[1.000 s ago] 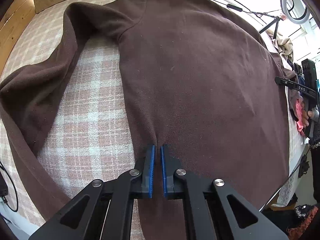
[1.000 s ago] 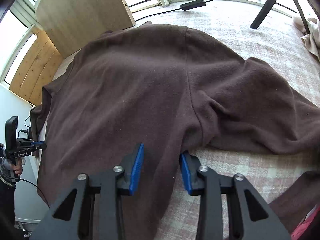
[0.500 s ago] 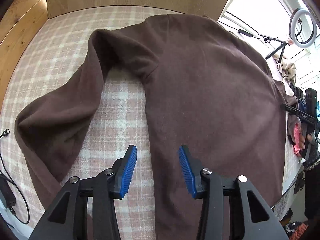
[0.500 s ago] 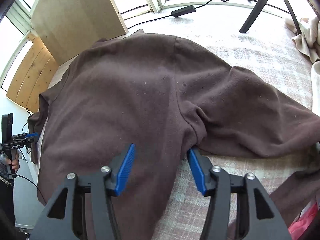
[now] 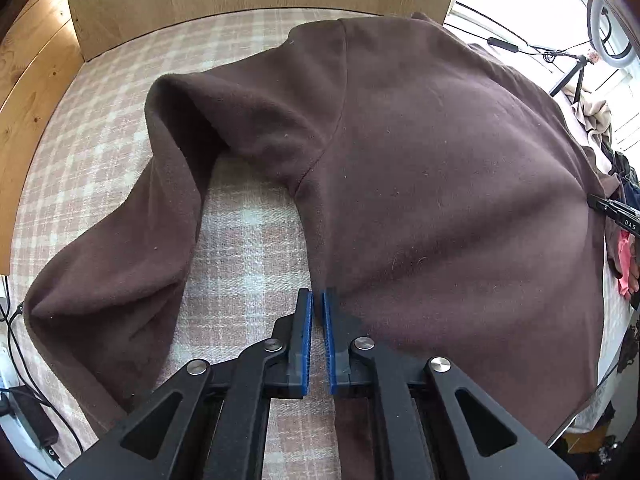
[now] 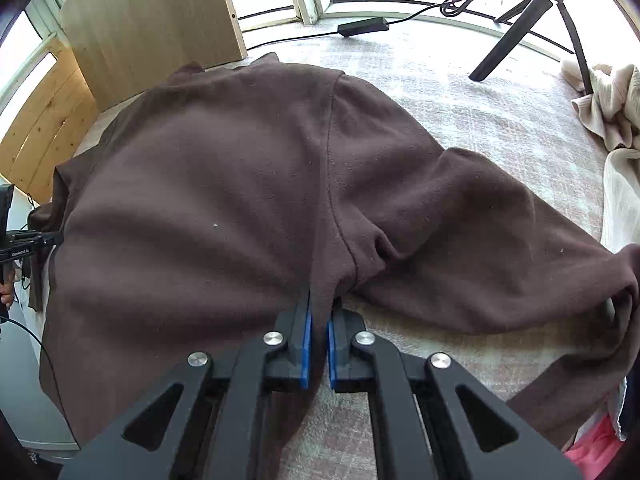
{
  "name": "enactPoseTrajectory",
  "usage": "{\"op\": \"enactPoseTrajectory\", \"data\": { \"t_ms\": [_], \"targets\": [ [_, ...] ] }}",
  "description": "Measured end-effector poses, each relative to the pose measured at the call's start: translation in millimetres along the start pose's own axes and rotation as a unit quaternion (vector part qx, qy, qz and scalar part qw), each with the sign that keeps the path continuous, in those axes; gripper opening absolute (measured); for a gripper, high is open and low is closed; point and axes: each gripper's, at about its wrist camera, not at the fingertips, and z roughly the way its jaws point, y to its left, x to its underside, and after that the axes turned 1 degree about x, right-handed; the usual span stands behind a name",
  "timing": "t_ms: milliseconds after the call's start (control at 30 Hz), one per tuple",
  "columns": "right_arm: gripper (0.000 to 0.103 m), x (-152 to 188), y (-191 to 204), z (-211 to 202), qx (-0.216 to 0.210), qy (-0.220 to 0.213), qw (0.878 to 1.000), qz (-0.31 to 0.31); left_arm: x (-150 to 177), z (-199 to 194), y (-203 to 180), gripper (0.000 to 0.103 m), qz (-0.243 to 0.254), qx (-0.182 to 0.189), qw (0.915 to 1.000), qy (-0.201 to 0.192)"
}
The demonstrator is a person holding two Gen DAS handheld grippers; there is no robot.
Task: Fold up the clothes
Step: 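Lift the hem with both grippers and pull the top toward the table edge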
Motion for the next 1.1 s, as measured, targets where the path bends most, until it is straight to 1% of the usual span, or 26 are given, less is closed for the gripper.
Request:
{"op": "enactPoseTrajectory", "data": {
  "t_ms": [33,67,100,167,200,267,333,433,467,533,600,667,700,733,767,867,900,933,967,1033,1100],
  "targets": [
    [0.026,0.4,0.5,-5.1,0.005,-0.004,1.0,0.005,6.5,-4.1,1.8,0.021,-0.003,0.002,1.0,0.002],
    [0.036,2.5,-0.1,-14.7,0.005,-0.011,1.0,0.012,13.0,-8.3,3.5,0.023,-0.006,0.003,1.0,0.004],
    [0.039,8.6,-0.1,-25.5,-0.004,-0.014,1.0,0.023,19.4,-12.4,5.3,0.026,-0.009,0.005,0.9999,0.006],
    [0.04,21.8,0.2,-47.4,-0.025,-0.017,0.999,0.045,32.4,-20.7,8.9,0.027,-0.016,0.008,0.9998,0.009],
    [0.041,33.5,-1.8,-56.4,-0.037,-0.013,0.998,0.053,38.9,-24.8,10.6,0.03,-0.019,0.01,0.9997,0.011],
    [0.041,71.2,4.5,-66.9,-0.061,0.004,0.996,0.062,54.0,-32.7,13.3,0.031,-0.026,0.014,0.9994,0.016],
    [0.041,111.4,9.3,-78.4,-0.076,0.027,0.994,0.071,91.2,-36.1,6.9,0.032,-0.04,0.029,0.9982,0.034],
    [0.041,174.0,20.1,-83.9,-0.083,0.066,0.991,0.085,145.1,-40.5,-3.0,0.032,-0.059,0.051,0.9951,0.061],
    [0.041,192.3,26.0,-83.6,-0.082,0.076,0.99,0.088,152.5,-38.2,-7.7,0.032,-0.056,0.052,0.9948,0.066],
    [0.041,216.4,38.5,-82.6,-0.089,0.088,0.988,0.088,166.8,-33.7,-16.8,0.032,-0.05,0.055,0.9941,0.078],
    [0.041,228.1,48.2,-79.7,-0.088,0.093,0.988,0.083,175.7,-33.0,-17.6,0.032,-0.043,0.05,0.9942,0.085],
    [0.041,239.1,57.6,-76.8,-0.087,0.098,0.988,0.078,180.2,-29.0,-16.4,0.029,-0.042,0.049,0.9939,0.09],
    [0.041,241.8,61.3,-77.1,-0.083,0.096,0.989,0.073,180.6,-25.0,-16.2,0.021,-0.043,0.05,0.9936,0.092],
    [0.041,244.0,64.9,-77.5,-0.078,0.093,0.99,0.067,181.0,-21.0,-16.1,0.008,-0.044,0.052,0.9933,0.094],
    [0.041,245.9,68.6,-77.9,-0.077,0.094,0.991,0.062,181.5,-17.5,-16.4,0.004,-0.043,0.053,0.9932,0.095],
    [0.041,251.8,81.5,-78.8,-0.076,0.1,0.991,0.045,184.1,-22.4,-25.5,0.003,-0.014,0.047,0.9951,0.086],
    [0.04,253.7,86.6,-79.1,-0.078,0.101,0.991,0.036,184.6,-31.5,-28.3,0.003,-0.006,0.049,0.9959,0.076],
    [0.025,255.6,91.8,-79.4,-0.082,0.102,0.991,0.026,185.4,-43.1,-28.4,0.003,-0.008,0.051,0.9969,0.06],
    [0.008,257.6,96.1,-81.4,-0.087,0.099,0.991,0.02,188.1,-51.6,-24.2,0.003,-0.02,0.056,0.9972,0.045],
    [0.008,262.6,100.9,-85.0,-0.098,0.088,0.991,0.016,193.8,-65.7,-16.0,0.003,-0.044,0.065,0.9967,0.022],
    [0.007,265.2,101.4,-83.6,-0.088,0.095,0.991,0.017,201.7,-51.4,-10.3,0.003,-0.052,0.072,0.9951,0.044]
  ]
}}
